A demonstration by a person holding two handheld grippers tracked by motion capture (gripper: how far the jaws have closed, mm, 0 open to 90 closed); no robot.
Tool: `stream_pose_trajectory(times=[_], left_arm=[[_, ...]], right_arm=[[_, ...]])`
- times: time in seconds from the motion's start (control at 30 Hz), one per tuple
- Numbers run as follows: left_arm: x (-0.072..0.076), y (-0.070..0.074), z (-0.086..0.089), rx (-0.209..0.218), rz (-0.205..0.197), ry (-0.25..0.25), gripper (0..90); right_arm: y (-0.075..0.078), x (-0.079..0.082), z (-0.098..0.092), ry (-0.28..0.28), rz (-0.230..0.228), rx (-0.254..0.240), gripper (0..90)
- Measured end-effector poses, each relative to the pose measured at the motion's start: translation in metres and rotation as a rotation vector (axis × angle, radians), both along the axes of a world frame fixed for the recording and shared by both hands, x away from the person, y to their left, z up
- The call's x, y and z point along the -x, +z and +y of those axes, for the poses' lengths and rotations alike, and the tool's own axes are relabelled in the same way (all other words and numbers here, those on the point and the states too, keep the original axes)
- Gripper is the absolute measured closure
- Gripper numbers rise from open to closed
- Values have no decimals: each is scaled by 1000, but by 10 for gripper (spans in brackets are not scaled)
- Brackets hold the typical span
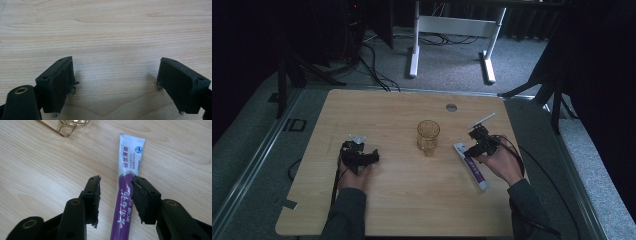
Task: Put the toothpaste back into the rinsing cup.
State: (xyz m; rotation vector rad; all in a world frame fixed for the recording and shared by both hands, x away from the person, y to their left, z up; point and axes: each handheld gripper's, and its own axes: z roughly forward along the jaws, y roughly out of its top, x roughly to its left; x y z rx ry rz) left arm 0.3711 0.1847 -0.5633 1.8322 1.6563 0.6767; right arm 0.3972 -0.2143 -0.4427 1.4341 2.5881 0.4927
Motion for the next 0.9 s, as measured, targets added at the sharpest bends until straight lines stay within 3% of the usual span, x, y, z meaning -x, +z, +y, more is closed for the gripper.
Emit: stream_pose_trajectory(times=[0.9], left_arm=[[0,0,0,1,0,0,142]], right_arm=[[-13,-9,-2,-5,57,44,578]])
